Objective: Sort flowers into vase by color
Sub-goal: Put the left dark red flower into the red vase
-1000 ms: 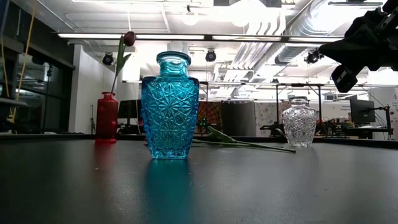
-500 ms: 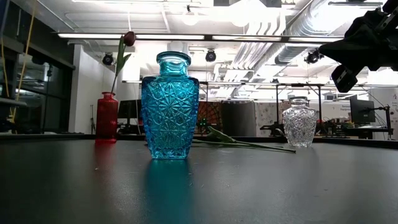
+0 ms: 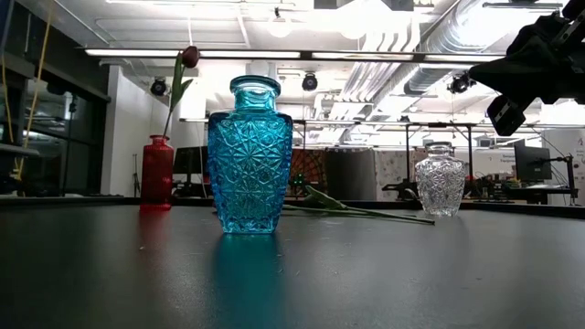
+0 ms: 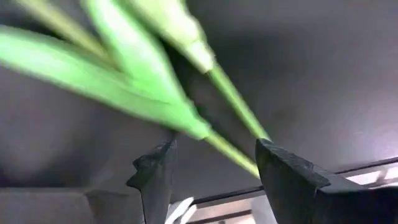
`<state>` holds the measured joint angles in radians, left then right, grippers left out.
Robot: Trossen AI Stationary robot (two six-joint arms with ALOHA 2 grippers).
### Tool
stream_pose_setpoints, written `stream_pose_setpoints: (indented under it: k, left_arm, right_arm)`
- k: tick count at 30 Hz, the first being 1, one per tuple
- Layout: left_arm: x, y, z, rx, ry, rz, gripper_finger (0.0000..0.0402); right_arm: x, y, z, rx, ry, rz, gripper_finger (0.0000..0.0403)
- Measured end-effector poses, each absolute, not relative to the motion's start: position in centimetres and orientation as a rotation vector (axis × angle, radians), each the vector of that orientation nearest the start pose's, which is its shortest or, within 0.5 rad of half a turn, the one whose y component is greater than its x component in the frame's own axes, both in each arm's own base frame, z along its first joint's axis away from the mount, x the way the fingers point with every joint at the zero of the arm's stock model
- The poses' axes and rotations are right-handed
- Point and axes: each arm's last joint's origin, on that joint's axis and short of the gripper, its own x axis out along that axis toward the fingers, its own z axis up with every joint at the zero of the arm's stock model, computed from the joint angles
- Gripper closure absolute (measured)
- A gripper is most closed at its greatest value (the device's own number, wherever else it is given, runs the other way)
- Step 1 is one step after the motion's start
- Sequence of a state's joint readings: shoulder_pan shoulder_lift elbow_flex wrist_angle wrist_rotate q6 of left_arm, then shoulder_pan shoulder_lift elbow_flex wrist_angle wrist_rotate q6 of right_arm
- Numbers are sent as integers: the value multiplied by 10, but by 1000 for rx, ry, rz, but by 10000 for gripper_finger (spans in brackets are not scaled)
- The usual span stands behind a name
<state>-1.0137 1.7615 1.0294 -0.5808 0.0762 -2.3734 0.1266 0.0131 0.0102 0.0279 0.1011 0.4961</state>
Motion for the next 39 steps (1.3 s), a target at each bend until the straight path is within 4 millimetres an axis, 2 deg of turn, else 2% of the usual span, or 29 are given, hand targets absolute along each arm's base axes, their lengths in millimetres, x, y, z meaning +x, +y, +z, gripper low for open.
stream_pose_setpoints:
  k: [19,30,34,36,39]
  left_arm:
    - [160,-266,148,-1200,1408,901,197]
    - [163,-271,135,-1190,1430,920,200]
    - [163,-270,134,-1179,1439,918,238]
    - [162,-270,134,-1169,1442,913,278]
    - [162,-271,134,-1162,1422,897,360]
  right_arm:
    - [97,9,169,499,-18,31,402]
    - [97,9,169,499,-18,31,402]
    - [97,9,169,499,-18,31,402]
    - [97,9,169,499,-19,31,402]
    - [97,9,169,499,-18,31,402]
